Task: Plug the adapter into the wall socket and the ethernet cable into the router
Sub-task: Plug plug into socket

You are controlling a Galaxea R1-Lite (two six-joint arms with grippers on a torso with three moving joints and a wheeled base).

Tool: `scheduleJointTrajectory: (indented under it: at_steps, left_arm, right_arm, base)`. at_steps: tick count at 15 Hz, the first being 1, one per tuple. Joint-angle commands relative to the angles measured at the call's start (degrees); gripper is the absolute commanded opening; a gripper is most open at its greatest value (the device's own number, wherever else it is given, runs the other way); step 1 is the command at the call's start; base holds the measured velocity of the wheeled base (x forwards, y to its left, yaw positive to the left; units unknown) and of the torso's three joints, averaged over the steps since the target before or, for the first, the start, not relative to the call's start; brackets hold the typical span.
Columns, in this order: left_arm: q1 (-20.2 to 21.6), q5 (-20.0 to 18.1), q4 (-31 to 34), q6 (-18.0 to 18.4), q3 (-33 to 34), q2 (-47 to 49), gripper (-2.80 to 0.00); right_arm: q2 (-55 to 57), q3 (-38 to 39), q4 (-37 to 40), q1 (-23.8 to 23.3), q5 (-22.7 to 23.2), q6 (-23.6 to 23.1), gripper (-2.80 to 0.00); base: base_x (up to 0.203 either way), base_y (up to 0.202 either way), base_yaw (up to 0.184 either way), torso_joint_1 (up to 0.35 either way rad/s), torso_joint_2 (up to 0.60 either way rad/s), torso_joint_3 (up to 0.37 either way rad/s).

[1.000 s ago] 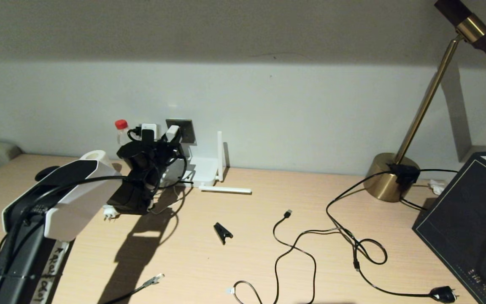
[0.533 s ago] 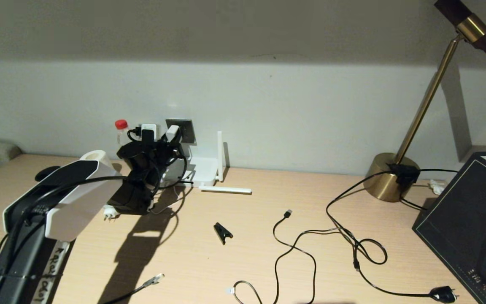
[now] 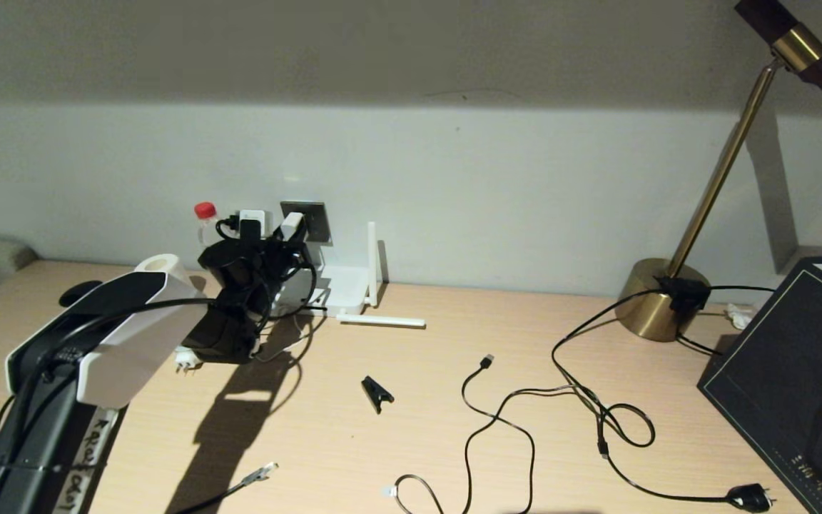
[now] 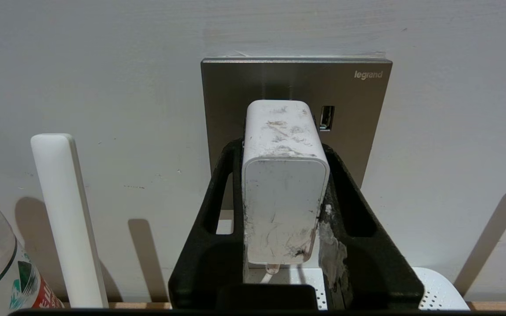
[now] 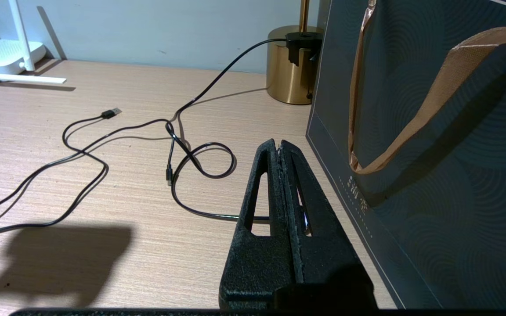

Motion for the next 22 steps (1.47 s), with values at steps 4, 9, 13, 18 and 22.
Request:
scheduleJointTrajectory:
  at_steps: [4,9,13,18,22]
  left_arm:
    - [0.02,-0.03,1.46,0.02,-2.25,0.34,-2.8]
    - [0.02,0.05,1.87,0.02,-2.39,0.6,-2.8]
    - [0.02,0.05,3.2,0.02,-4.06,0.6,-2.8]
    - [0.02,0.05,3.43,0.07,-4.99,1.48,-2.8]
    - [-0.07,1.06,3.51,0.02,-7.36,3.11,-2.8]
  right_arm:
    - [0.0,2.02,-0.04,0.0,0.04,-0.04,-2.8]
    - [0.0,2.02,-0.09,0.0,0.04,-0.04,-2.8]
    - [0.0,2.02,0.0,0.0,0.04,-0.04,-2.8]
    - [0.0,2.02,-0.09,0.0,0.04,-0.04,-2.8]
    - [0.0,2.02,-0.03,0.0,0.04,-0.04,-2.8]
  base:
    - [0.0,0.0,0.0,0.0,0.0,0.0]
    - [0.0,0.0,0.0,0.0,0.0,0.0]
    - [0.0,0.0,0.0,0.0,0.0,0.0]
    - [0.0,0.0,0.0,0.0,0.0,0.0]
    - [0.0,0.0,0.0,0.0,0.0,0.0]
